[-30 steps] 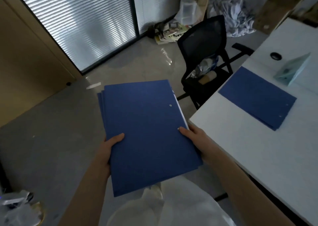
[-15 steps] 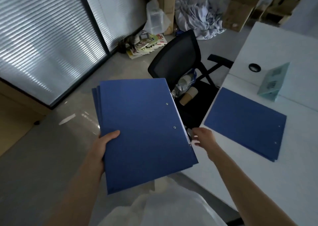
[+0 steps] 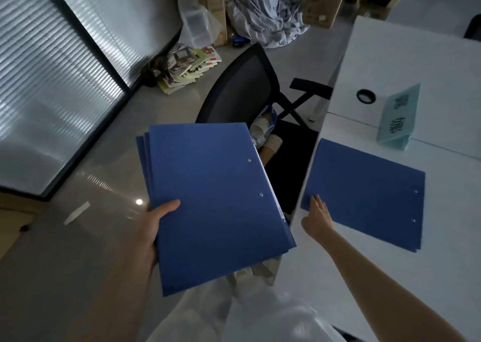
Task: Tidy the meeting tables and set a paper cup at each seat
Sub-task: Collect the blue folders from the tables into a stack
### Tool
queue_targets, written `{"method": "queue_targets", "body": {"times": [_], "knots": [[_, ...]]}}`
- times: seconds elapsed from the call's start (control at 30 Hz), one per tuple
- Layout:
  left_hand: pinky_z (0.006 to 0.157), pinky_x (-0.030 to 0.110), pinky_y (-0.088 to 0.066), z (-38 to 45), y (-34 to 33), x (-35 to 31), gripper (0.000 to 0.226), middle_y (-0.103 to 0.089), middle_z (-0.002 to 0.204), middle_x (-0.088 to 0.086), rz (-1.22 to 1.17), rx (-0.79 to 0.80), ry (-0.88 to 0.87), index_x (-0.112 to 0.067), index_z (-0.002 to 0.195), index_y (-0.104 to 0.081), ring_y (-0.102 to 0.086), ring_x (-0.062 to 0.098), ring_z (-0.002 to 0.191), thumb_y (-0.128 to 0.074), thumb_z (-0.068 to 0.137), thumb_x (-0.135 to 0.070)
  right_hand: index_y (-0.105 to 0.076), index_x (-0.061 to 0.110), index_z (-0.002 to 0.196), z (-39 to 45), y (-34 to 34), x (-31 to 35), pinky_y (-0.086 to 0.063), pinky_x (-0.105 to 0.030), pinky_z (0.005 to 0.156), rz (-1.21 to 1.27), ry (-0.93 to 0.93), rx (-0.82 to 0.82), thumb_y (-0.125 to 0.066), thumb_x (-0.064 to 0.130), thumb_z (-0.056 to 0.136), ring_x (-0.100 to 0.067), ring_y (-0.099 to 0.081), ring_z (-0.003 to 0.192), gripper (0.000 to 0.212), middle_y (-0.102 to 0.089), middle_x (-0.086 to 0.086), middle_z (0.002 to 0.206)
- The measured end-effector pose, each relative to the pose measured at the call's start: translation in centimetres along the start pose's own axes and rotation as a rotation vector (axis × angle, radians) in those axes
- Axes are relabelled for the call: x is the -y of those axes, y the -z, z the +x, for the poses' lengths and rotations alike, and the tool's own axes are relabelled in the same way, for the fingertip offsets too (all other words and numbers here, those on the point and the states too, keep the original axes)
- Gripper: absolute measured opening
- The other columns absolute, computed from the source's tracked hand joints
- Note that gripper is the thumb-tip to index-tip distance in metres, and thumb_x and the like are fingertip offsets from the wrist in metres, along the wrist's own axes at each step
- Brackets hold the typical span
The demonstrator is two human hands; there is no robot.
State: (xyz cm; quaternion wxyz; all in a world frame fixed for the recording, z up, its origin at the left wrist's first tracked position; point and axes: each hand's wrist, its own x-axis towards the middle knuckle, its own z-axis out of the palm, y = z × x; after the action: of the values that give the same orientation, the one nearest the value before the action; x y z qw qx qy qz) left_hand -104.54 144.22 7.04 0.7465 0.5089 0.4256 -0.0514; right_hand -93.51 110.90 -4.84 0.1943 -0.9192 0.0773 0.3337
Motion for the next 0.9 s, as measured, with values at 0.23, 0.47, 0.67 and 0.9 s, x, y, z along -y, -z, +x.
{"method": "queue_targets", "body": {"times": [0.23,0.47,0.67,0.9], "knots": [[0.062,0.034,-0.056,3.5,-0.1,-2.4,0.060,-0.074,0.109,0.011,0.095,0.043,0.010,-0.013,0.120,-0.066,-0.073,0.028,0.087,-0.078,0.063,-0.022,-0.006,0.012,0.153,-1.1,-2.7,0.9,-0.012,-0.034,0.121,0.063,0.005,-0.045,-0.036,0.000,0.090,-0.020,-0.003,0.149,0.071,-0.003,-0.001,0.162],[0.063,0.033,-0.055,6.4,0.6,-6.7,0.053,-0.076,0.101,0.004,0.194,0.149,-0.069,-0.014,0.119,-0.066,-0.074,0.022,0.081,-0.075,0.068,-0.019,-0.054,0.012,0.123,-3.1,-4.3,3.0,-0.041,-0.031,0.086,0.430,-0.134,-0.221,-0.045,0.007,0.087,-0.031,-0.054,0.111,0.038,-0.057,-0.013,0.121],[0.064,0.034,-0.054,8.0,1.3,-9.5,0.055,-0.077,0.095,-0.002,0.247,0.207,-0.110,-0.017,0.116,-0.066,-0.074,0.019,0.081,-0.074,0.062,-0.021,-0.049,0.008,0.074,-4.0,-5.3,4.7,-0.045,-0.027,0.051,1.578,-0.604,-0.217,-0.038,-0.005,0.087,-0.021,-0.051,0.053,0.021,-0.051,-0.014,0.065],[0.078,0.043,-0.054,9.8,2.4,-11.2,0.058,-0.073,0.110,0.007,0.290,0.229,-0.091,-0.018,0.118,-0.067,-0.069,0.031,0.097,-0.078,0.061,-0.024,-0.047,0.004,0.076,-3.4,-5.8,6.5,-0.053,-0.026,0.040,2.045,-0.687,-0.051,-0.048,0.017,0.093,-0.025,-0.060,0.052,0.022,-0.049,-0.014,0.070]]}}
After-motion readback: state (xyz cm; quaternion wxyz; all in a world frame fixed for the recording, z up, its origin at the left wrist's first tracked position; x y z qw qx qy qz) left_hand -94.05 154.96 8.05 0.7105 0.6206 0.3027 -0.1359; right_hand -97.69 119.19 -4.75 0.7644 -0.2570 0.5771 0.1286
